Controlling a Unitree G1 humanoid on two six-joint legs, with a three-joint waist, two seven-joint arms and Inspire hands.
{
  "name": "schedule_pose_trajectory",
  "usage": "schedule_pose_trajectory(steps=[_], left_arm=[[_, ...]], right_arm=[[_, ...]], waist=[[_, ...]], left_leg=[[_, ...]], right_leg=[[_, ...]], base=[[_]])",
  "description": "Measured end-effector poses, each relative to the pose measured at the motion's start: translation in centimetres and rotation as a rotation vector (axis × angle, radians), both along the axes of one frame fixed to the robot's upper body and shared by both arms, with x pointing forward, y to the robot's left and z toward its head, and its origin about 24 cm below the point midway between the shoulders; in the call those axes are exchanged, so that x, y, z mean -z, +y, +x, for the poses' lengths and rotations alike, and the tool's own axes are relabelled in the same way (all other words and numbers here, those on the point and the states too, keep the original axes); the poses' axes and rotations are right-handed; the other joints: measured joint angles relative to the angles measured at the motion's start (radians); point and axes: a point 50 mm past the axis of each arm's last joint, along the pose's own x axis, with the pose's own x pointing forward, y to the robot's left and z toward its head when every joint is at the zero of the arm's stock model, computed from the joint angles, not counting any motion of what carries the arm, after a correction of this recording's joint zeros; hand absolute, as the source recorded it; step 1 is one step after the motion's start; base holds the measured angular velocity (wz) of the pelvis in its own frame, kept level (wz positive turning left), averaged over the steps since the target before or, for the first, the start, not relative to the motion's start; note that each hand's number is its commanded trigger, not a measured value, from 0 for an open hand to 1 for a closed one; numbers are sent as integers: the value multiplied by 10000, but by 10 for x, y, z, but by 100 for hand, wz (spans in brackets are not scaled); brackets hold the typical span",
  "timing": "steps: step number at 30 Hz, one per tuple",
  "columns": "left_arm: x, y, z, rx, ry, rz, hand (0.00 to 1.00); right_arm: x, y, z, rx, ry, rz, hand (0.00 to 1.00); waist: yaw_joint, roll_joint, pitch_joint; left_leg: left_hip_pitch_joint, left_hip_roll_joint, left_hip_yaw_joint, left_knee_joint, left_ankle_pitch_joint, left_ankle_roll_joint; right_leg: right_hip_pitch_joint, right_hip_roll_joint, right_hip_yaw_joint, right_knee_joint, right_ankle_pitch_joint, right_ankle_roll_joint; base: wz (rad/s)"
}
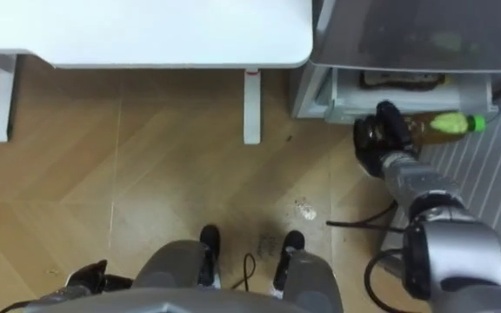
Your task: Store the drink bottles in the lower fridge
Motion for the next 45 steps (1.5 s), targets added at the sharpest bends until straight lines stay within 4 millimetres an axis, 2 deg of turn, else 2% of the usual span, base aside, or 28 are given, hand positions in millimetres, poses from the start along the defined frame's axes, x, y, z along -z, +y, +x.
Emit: schedule_pose_trajectory(steps=[4,6,8,14,19,23,24,25,26,45], left_arm=[[0,1,0,105,6,22,0],[-1,3,0,31,4,36,0],[-1,4,0,107,-6,64,0],[-1,1,1,346,30,82,0],[-3,9,2,335,-4,360,0],[-3,11,2,512,56,485,0],[-4,11,2,519,56,504,0],[-4,11,2,521,52,508,0],[-4,11,2,532,54,506,0],[-2,10,-1,780,159,476,0]], right_arm=[[-14,-12,9,20,-331,-245,100],[-20,-17,13,93,-505,-366,100],[-23,-18,15,89,-598,-396,100],[-30,-18,23,-246,-711,-767,100],[-41,-17,33,-580,-947,-1142,100],[-41,-16,34,-796,-870,-1303,100],[-40,-15,34,-892,-827,-1364,76],[-40,-15,34,-895,-826,-1365,63],[-41,-15,34,-875,-840,-1348,0],[-50,-21,40,-1078,-928,-1822,0]], waist=[[87,-31,3],[114,-142,23],[141,-225,69],[240,-329,85],[201,-443,103],[197,-464,100],[202,-471,102],[211,-473,103],[245,-474,104],[401,-468,106]], left_leg=[[-274,1,0,122,9,9],[-485,-16,0,141,79,20],[-609,-19,1,156,109,18],[-952,-90,65,291,147,60],[-1172,-155,104,318,250,96],[-1171,-153,350,334,302,152],[-1189,-153,370,366,304,155],[-1205,-152,376,397,303,156],[-1234,-150,392,465,303,156],[-1451,-148,594,650,326,198]], right_leg=[[-252,-5,9,65,12,-19],[-502,-42,1,194,17,-28],[-633,-48,0,231,26,-43],[-1112,-145,136,531,34,-56],[-1394,-236,140,702,35,-54],[-1400,-317,136,733,35,-50],[-1401,-327,140,735,33,-45],[-1406,-328,148,740,31,-43],[-1413,-332,163,761,29,-40],[-1714,-423,203,1079,11,-29]], base=[[0],[2],[0],[-4],[2],[1],[0],[0],[0],[0]])
